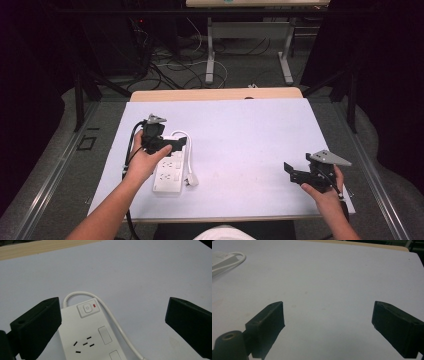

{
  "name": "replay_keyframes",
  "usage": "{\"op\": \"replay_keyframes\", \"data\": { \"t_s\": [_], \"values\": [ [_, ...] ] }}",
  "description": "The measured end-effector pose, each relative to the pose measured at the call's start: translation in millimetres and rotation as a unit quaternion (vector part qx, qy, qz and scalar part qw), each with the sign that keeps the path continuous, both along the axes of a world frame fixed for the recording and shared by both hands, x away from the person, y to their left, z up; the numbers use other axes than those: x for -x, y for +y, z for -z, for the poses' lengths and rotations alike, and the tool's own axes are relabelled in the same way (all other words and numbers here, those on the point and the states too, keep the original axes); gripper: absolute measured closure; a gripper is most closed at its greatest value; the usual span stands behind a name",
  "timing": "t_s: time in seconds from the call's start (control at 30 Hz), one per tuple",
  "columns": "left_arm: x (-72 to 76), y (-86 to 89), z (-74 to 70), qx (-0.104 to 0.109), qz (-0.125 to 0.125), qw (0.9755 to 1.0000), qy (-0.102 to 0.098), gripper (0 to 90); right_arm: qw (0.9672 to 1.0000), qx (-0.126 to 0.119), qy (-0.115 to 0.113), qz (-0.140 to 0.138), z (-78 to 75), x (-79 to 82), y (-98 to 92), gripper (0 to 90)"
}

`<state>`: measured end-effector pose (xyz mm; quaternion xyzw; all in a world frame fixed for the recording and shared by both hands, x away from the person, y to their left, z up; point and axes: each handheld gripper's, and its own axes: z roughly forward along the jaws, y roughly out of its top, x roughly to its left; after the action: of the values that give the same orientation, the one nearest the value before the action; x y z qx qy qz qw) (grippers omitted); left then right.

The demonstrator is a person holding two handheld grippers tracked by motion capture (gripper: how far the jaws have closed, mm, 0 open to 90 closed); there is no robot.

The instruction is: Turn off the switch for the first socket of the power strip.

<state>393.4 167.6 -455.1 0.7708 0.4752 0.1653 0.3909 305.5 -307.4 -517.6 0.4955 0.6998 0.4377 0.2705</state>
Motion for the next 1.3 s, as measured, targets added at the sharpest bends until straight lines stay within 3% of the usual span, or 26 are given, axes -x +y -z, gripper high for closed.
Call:
{"op": "replay_keyframes", "data": {
  "t_s": [0.3,0.53,0.77,1.3],
  "values": [
    [14.9,13.1,-10.1,0.053,-0.017,0.9983,-0.018,0.3,1.0000,-0.007,0.006,0.003,1.5,-0.6,-1.6,10.4],
    [23.8,30.5,-16.3,0.047,-0.018,0.9982,-0.034,0.3,1.0000,-0.004,0.004,0.006,1.4,-0.4,-1.9,10.4],
    [34.2,49.2,-18.4,0.061,-0.036,0.9963,-0.048,0.5,1.0000,-0.004,0.005,0.003,1.2,-0.9,-1.4,10.4],
    [59.6,82.9,-11.5,0.064,-0.069,0.9935,-0.064,1.0,1.0000,-0.003,0.005,0.008,0.3,1.7,-0.5,10.4]
  ]
}}
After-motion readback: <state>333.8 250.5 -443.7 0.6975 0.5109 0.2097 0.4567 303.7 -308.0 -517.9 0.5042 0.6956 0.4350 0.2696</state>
